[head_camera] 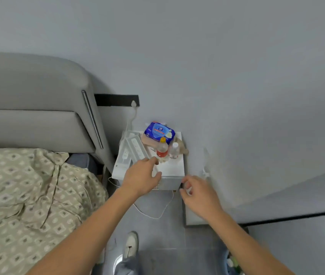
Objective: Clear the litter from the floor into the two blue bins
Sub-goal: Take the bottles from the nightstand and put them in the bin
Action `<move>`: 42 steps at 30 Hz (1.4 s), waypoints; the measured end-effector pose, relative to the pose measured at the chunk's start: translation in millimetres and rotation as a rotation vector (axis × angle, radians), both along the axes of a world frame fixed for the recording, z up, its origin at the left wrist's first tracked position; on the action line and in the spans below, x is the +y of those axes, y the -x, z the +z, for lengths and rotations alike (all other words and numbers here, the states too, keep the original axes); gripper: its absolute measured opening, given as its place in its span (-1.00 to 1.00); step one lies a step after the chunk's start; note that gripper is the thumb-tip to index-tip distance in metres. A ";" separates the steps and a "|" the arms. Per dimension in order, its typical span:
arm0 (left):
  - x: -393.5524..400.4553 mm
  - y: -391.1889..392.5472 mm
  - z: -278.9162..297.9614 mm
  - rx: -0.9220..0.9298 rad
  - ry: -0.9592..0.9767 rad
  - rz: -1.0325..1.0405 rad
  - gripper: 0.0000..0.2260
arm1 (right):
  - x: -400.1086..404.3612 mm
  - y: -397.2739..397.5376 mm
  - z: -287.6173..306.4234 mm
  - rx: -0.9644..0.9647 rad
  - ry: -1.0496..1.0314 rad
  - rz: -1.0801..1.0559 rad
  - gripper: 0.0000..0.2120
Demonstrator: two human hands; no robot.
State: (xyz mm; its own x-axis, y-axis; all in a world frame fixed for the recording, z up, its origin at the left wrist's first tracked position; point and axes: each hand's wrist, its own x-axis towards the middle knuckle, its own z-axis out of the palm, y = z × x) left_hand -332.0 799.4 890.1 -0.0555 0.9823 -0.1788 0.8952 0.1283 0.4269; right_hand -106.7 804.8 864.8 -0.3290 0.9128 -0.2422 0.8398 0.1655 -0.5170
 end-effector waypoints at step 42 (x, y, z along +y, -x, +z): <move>-5.4 -69.2 -103.3 -0.159 -0.001 -0.364 -0.66 | -95.6 -38.4 -145.9 0.012 0.053 -0.391 -0.55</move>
